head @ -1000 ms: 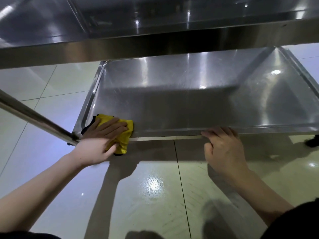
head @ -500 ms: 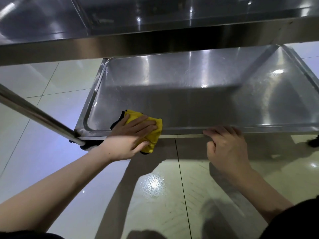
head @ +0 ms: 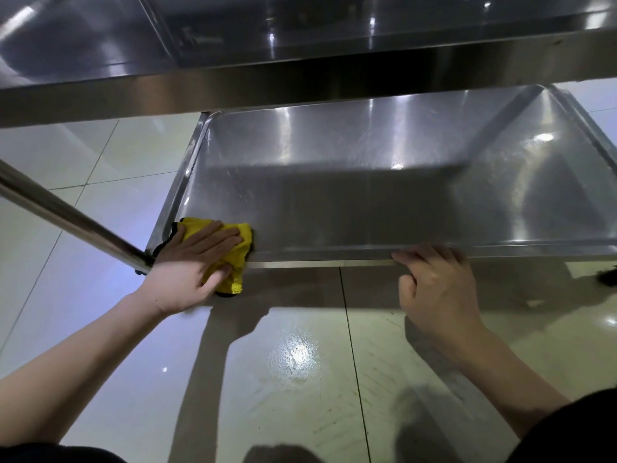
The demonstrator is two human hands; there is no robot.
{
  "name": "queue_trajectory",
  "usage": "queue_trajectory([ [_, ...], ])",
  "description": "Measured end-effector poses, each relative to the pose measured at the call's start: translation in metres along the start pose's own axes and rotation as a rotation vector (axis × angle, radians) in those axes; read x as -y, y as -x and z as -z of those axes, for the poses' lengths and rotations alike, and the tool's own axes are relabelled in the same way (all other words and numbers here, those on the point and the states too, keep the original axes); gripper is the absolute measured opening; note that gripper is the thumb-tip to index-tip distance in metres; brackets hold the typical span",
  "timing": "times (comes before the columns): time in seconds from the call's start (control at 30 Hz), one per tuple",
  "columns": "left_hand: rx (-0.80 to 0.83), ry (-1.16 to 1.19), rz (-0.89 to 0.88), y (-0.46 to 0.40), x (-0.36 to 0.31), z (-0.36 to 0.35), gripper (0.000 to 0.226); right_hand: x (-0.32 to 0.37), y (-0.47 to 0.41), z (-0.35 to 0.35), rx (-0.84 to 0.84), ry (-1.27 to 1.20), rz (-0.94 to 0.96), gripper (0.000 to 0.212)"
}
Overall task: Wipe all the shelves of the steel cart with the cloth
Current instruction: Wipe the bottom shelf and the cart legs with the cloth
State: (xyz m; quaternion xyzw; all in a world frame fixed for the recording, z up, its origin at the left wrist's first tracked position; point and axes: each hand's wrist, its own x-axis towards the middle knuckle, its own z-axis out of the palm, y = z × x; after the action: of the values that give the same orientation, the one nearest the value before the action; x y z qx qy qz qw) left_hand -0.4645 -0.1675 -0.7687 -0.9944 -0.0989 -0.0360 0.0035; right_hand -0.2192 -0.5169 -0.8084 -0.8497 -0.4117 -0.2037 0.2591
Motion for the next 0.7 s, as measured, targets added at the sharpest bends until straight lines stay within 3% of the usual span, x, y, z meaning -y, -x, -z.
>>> queue_trajectory([
  [0.2, -0.03, 0.006, -0.069, -0.012, -0.025, -0.005, 0.057, 0.002, 0.001, 0.001, 0.031, -0.02, -0.018, 0.041],
  [0.53, -0.002, -0.019, -0.299, -0.098, -0.151, -0.02, 0.06, -0.003, 0.003, 0.015, 0.213, -0.084, -0.037, 0.048],
  [0.7, 0.02, -0.025, -0.358, -0.128, -0.195, -0.02, 0.059, -0.017, 0.017, 0.032, 0.197, -0.177, -0.051, 0.049],
])
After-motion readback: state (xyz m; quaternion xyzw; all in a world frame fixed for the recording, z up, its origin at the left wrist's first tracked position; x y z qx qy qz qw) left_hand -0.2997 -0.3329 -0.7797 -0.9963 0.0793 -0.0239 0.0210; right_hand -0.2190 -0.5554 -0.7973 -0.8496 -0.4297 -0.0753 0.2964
